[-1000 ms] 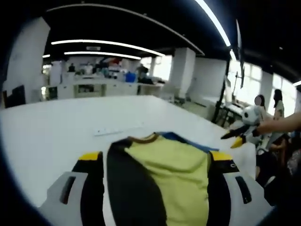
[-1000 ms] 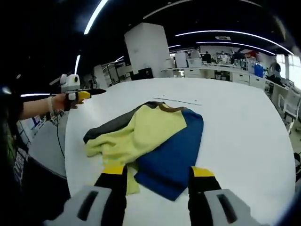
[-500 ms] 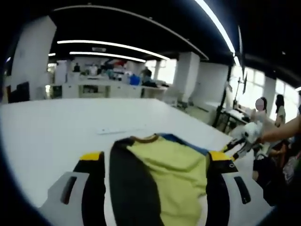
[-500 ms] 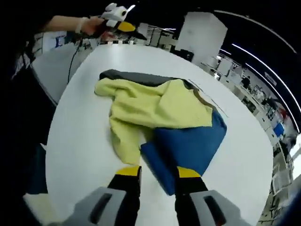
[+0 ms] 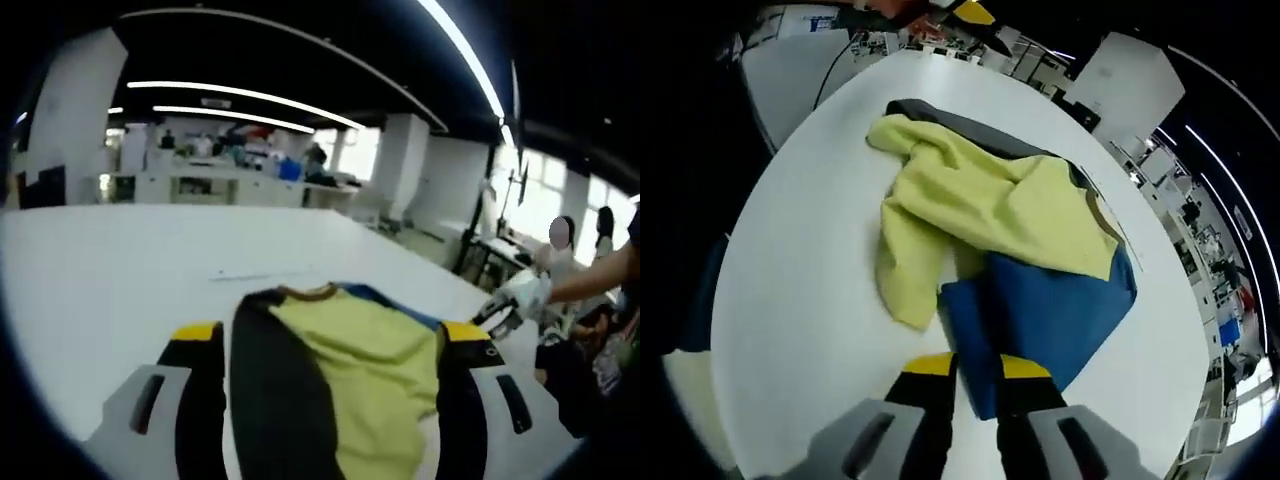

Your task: Fold the garment on the visible template until the final outline fits inside the template.

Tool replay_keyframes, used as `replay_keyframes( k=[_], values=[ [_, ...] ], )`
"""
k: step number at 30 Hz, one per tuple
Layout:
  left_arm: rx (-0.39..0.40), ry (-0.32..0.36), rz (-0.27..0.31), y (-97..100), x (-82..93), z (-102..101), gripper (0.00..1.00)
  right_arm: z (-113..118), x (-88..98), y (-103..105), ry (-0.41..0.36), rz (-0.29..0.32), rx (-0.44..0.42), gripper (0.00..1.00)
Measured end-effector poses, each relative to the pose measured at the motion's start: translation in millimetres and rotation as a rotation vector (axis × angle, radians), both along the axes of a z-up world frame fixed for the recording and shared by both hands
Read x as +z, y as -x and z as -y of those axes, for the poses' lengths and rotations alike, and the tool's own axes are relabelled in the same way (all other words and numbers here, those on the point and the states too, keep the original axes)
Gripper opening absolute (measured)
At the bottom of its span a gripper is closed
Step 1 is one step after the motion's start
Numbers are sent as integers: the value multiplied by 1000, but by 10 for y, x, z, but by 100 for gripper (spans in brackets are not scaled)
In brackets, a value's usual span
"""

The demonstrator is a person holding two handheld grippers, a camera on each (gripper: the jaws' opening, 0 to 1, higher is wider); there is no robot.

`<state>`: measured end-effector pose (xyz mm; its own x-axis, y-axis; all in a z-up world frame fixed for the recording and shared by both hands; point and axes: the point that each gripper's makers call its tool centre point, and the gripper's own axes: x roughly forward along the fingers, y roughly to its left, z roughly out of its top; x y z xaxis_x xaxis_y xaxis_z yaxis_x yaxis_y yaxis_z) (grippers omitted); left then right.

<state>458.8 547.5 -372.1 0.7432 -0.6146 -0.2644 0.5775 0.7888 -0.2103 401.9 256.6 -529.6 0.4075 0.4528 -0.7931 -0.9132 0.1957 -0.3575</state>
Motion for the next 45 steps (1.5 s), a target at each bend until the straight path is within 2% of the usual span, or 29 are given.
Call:
replay_keyframes(
  k=[5,7,11,13,16,24,28,31,34,39,41,45],
  values=[
    [9,11,-8,16,-22,-16,83,-36,-26,-28,15,6,23,9],
    [12,7,-10,24,-32,-30,83,-67,-33,-23,-15,-24,0,9],
    [25,27,-12,27,-9,-59,82,-44,-45,-49,16,2,24,0],
    [26,24,-8,24,-4,-65,82,-56,-43,-45,-6,-18,-2,0],
    [28,27,-10,24,-9,-68,82,-52,-19,-54,-7,-8,-4,0],
    [26,38,-14,40,-54,-47,81,-89,249,16,-61,-54,-33,0],
    [25,46,-12,46,-53,-30,81,-75,377,3,-75,-92,-49,0],
    [25,50,-10,45,-50,-22,81,-72,450,-35,-72,-97,-48,0],
    [30,63,-6,42,-30,-23,81,-79,597,-138,-71,-93,-40,0],
    [44,74,1,47,-8,-59,81,-118,770,-424,-69,-82,-38,0],
    [53,79,6,50,4,-81,80,-140,782,-551,-69,-83,-40,0],
    [65,78,3,59,-11,-137,80,-142,680,-737,-28,-96,-36,0]
  ],
)
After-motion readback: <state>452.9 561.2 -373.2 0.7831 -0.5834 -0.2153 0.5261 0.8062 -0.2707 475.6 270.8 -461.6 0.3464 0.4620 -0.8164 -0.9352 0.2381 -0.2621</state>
